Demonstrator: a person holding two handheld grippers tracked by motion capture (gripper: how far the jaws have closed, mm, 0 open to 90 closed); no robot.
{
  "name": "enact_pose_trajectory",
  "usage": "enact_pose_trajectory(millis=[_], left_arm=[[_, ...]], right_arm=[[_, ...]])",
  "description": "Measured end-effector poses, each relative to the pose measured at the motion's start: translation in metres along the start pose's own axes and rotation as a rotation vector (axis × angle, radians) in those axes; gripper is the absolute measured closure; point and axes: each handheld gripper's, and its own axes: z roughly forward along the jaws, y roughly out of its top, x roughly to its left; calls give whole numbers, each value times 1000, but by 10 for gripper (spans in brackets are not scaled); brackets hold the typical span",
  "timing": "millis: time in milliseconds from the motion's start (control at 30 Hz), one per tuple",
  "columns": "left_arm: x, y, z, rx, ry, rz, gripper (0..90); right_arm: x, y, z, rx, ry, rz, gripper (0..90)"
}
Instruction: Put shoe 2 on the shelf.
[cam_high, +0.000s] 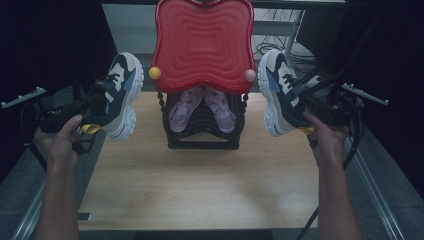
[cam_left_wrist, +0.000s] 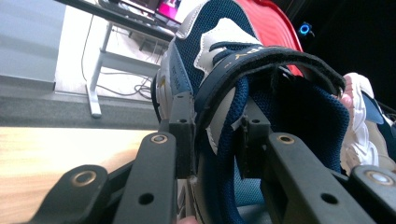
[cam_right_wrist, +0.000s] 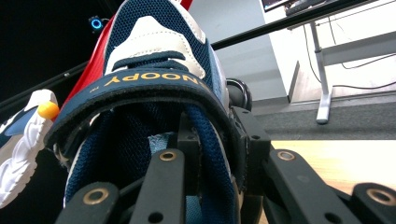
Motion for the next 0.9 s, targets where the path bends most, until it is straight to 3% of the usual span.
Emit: enact_pose_trajectory(millis=[500, 800, 900], left_arm=[[-11, 24, 5, -21, -35, -13, 724], [-19, 40, 8, -23, -54, -21, 724], [-24, 45, 10, -20, -52, -6, 724]], right_arm=[[16, 20, 0, -23, 11, -2, 754], [30, 41, 3, -36, 25, -16, 754], [33, 49, 3, -46, 34, -9, 754]])
